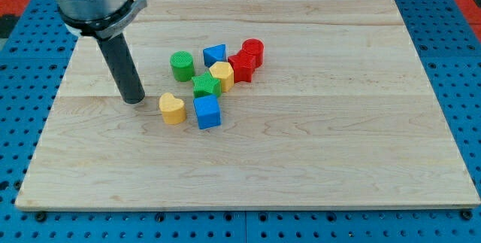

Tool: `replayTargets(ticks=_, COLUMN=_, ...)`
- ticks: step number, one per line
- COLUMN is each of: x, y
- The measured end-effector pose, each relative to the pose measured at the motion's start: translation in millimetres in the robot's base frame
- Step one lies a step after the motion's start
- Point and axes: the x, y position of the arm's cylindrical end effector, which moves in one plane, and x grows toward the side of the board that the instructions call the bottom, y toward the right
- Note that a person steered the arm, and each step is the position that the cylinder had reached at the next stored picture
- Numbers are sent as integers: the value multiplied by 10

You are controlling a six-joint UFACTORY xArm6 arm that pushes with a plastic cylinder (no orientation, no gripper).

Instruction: Move the yellow heart into the green star

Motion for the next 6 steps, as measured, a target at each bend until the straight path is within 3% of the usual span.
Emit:
replayTargets(ticks=5, x=17, y=-18)
replayTargets(ticks=6, x=545, y=68)
